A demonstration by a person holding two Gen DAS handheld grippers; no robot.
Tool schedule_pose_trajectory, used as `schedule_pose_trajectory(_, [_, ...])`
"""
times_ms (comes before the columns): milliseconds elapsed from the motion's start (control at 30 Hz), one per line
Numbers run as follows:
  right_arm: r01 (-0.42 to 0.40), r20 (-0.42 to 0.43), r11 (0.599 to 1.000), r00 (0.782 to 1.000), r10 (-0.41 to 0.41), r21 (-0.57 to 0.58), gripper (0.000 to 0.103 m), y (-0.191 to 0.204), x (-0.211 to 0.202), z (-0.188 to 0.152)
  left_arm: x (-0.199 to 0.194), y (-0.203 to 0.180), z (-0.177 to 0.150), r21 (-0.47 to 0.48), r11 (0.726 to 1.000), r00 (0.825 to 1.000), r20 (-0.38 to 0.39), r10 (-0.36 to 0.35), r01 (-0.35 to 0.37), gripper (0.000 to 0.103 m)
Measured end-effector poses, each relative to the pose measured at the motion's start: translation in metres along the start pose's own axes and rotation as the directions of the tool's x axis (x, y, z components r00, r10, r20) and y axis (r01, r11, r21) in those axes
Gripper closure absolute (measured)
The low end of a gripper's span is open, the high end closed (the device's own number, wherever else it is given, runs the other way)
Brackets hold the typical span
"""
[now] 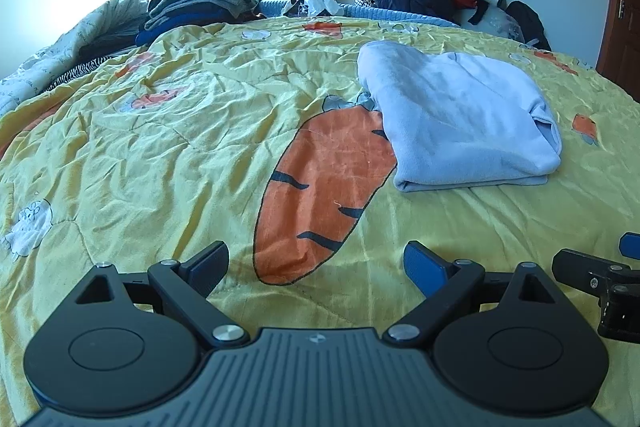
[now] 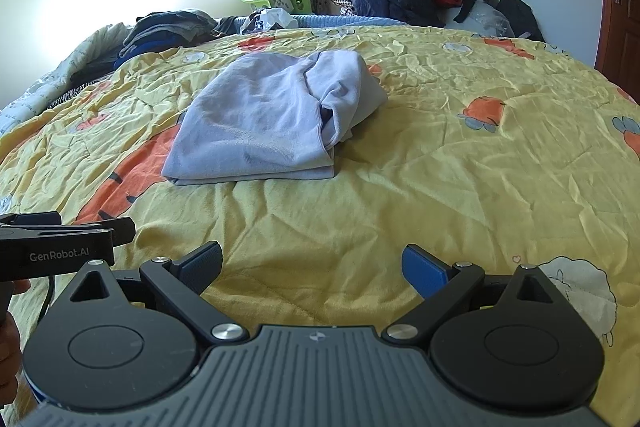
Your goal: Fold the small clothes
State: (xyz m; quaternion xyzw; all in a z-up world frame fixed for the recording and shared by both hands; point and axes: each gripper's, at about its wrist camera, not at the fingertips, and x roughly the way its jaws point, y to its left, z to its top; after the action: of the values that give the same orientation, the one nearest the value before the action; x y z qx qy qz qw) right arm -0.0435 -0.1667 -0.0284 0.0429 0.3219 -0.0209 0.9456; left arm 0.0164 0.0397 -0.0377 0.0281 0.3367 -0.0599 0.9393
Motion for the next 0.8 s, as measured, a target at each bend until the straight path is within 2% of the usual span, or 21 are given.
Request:
schedule_pose_trajectory(700, [0.001, 0.001, 1.0, 1.0, -0.001, -0.001, 0.005, -0.0017, 0.0, 0.0004, 0.0033, -0.0045, 0.0008, 0.014, 1.0, 1.0, -0.026, -0.003, 0.004, 0.008])
schedule_pose_trajectory(800, [0.0, -0.001, 1.0, 1.0, 0.0, -0.002, 0.005, -0.0017, 0.0003, 0.0002, 0.0015, -0.0045, 0.0011, 0.012, 1.0, 1.0, -0.019, -0.022, 0.022, 0.008])
